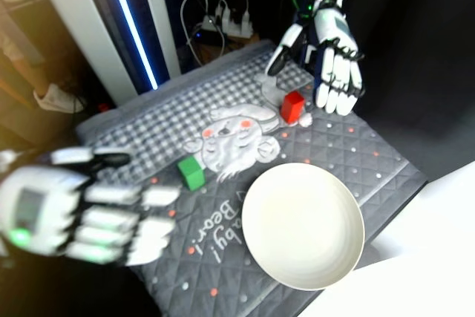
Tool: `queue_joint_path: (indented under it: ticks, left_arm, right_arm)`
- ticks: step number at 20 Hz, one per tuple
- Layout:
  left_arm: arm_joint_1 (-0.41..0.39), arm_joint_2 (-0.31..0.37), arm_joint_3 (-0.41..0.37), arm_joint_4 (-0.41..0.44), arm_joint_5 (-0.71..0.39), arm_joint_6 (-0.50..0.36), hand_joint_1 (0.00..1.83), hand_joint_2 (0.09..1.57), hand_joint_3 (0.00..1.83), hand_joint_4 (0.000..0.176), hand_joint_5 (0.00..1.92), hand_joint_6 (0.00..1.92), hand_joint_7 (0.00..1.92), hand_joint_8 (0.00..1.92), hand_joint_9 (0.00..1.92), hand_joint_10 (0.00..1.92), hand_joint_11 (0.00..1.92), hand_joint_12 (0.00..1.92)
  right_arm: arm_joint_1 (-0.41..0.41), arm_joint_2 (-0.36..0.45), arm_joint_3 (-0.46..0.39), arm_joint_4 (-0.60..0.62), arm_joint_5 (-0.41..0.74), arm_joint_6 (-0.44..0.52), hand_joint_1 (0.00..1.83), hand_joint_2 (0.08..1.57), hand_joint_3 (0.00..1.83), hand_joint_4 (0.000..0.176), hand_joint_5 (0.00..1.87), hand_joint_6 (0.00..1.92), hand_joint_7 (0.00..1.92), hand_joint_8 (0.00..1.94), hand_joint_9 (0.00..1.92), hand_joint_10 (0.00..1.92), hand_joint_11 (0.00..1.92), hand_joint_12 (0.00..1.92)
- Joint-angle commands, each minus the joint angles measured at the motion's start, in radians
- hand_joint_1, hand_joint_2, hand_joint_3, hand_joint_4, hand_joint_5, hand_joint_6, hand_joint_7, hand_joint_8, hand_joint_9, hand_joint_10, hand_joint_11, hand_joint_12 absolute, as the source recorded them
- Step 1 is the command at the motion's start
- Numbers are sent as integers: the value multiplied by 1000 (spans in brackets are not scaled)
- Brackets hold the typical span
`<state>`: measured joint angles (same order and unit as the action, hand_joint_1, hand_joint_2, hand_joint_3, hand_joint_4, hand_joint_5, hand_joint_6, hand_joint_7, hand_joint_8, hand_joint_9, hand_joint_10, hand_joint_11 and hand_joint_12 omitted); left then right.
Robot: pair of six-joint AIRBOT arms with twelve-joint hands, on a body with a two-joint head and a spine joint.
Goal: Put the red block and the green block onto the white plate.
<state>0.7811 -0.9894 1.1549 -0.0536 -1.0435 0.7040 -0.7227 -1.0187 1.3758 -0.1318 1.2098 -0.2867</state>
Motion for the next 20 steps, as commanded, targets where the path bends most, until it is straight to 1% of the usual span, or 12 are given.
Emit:
queue_joint_path:
  ticks: [1,3,6,7,8,9,10,12,13,15,17,20]
  left_arm:
    - [-1,12,5,-27,-119,-7,867,839,0,0,281,2,297,2,261,4,0,798]
    - [-19,1,16,-13,-99,-6,841,836,0,0,281,0,298,0,284,6,0,881]
    - [-22,-5,21,-8,-71,-6,834,849,5,0,285,2,284,1,277,2,0,897]
    - [-23,-12,26,-2,-49,-6,799,854,5,0,277,0,291,2,276,1,0,876]
    - [-30,-23,34,14,-18,-6,765,876,5,15,265,0,308,3,301,5,0,968]
    - [-42,-33,40,34,11,-6,765,876,5,15,265,0,308,3,301,5,0,968]
    - [-52,-41,45,53,37,-6,790,866,0,3,267,1,309,2,307,4,0,951]
    - [-72,-53,57,90,92,-6,840,878,0,41,256,1,316,0,350,2,90,837]
    - [-79,-58,61,103,114,-6,841,883,0,39,263,0,309,2,348,2,124,744]
    - [-94,-63,73,138,168,-6,890,864,0,33,252,0,266,0,301,0,71,687]
    - [-103,-65,77,162,200,-6,901,851,0,18,260,3,267,1,304,1,69,689]
    - [-113,-69,86,182,232,-6,908,836,0,9,288,6,321,7,360,6,84,806]
  right_arm:
    - [2,3,2,6,63,-1,843,880,2,142,0,0,161,4,145,0,0,490]
    - [4,3,2,-13,53,-1,860,838,0,151,16,1,169,0,163,0,0,565]
    - [10,-16,7,-20,37,-1,857,829,0,174,8,1,135,0,126,1,0,355]
    - [12,-27,12,-21,33,-1,849,836,3,176,8,1,134,0,124,1,0,348]
    - [15,-41,18,-22,26,-1,876,840,2,176,22,3,131,0,110,0,0,367]
    - [18,-53,24,-22,19,-1,876,840,2,176,22,3,131,0,110,0,0,367]
    - [20,-66,33,-22,8,-1,871,834,0,176,52,1,158,0,146,3,0,432]
    - [28,-93,51,-22,-20,-1,906,844,2,176,118,6,222,6,200,8,0,509]
    - [30,-101,57,-22,-29,-1,916,848,2,176,144,7,236,5,200,4,0,482]
    - [33,-122,73,-22,-53,-1,909,846,0,165,206,10,300,7,267,7,0,680]
    - [35,-137,86,-21,-71,-1,1035,844,0,88,382,8,396,4,412,14,102,827]
    - [37,-144,95,-21,-88,-2,1099,867,1,56,518,5,527,4,550,10,205,958]
